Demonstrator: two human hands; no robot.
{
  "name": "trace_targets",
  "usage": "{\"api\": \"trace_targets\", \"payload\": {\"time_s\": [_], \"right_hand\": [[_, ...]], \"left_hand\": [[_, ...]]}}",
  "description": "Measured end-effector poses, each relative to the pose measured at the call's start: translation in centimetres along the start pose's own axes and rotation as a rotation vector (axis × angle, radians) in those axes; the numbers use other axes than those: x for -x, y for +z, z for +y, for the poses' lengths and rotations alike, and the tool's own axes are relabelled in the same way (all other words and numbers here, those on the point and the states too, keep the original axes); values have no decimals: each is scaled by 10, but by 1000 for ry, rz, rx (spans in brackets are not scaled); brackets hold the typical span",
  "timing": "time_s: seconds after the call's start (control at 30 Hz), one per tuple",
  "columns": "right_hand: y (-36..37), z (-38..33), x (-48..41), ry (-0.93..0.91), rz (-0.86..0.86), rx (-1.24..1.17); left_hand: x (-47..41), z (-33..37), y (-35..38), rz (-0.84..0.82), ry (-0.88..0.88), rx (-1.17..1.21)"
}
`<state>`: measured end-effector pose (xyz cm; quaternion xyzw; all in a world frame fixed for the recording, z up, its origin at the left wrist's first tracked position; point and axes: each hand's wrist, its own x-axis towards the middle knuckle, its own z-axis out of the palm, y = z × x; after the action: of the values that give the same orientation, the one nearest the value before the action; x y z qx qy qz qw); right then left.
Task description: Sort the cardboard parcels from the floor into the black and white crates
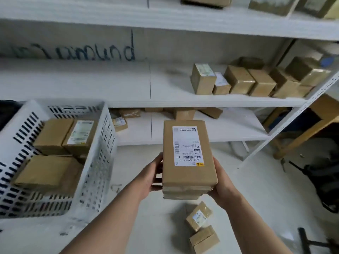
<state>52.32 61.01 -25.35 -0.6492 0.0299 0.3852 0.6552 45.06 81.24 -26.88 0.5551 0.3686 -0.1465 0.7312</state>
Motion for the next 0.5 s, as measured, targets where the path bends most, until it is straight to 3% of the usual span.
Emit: {"api": "trace_targets", "payload": {"time_s": [0.27, 0.5], "right_hand": [[106, -101, 25, -16, -120, 80], [241, -119, 11, 7, -263, 76]], "left_hand": [[121, 79, -75, 182, 150, 99], [183, 100, -186, 351, 219, 148]]}}
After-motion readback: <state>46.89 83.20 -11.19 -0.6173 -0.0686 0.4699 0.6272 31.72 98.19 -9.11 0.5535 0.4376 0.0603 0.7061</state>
